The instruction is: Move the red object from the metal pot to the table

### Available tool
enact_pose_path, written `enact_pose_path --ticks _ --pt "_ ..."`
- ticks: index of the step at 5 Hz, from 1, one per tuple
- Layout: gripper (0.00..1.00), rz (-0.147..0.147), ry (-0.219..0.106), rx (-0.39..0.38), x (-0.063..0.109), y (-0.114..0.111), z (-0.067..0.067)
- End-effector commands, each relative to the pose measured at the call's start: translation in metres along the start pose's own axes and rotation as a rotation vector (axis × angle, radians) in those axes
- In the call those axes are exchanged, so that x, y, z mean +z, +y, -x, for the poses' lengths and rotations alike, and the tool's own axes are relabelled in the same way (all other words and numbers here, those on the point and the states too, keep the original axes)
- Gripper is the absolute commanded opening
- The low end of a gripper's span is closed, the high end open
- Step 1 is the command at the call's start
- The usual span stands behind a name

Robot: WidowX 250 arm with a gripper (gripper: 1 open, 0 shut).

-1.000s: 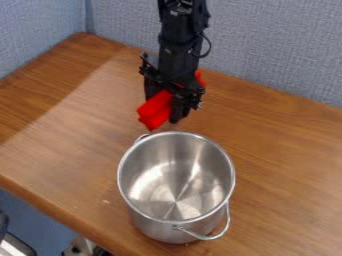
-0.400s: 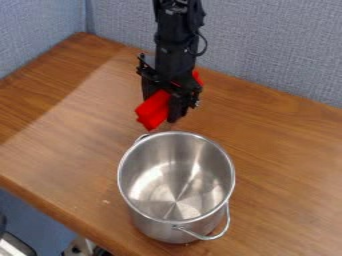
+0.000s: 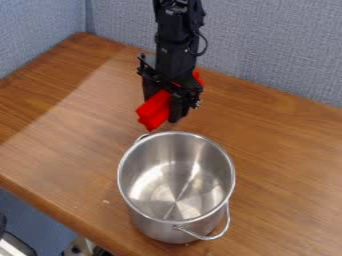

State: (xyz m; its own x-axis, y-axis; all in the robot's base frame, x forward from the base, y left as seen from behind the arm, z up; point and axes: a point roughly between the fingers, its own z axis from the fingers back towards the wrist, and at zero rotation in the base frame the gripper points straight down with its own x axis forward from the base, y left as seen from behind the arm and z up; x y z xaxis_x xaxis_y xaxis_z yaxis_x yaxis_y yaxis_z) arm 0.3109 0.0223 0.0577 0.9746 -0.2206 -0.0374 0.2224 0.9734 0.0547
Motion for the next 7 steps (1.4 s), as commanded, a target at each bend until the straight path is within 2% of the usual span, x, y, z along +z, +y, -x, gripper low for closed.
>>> enact_pose_path --ticks 1,3,7 --pt "0.0 -0.015 -0.071 0.025 0.02 0.01 -0.007" --pt "0.0 -0.01 -0.069 0.028 0.019 0.01 -0.006" --pt "0.0 0.001 -0.082 0.022 0.02 -0.004 -0.012"
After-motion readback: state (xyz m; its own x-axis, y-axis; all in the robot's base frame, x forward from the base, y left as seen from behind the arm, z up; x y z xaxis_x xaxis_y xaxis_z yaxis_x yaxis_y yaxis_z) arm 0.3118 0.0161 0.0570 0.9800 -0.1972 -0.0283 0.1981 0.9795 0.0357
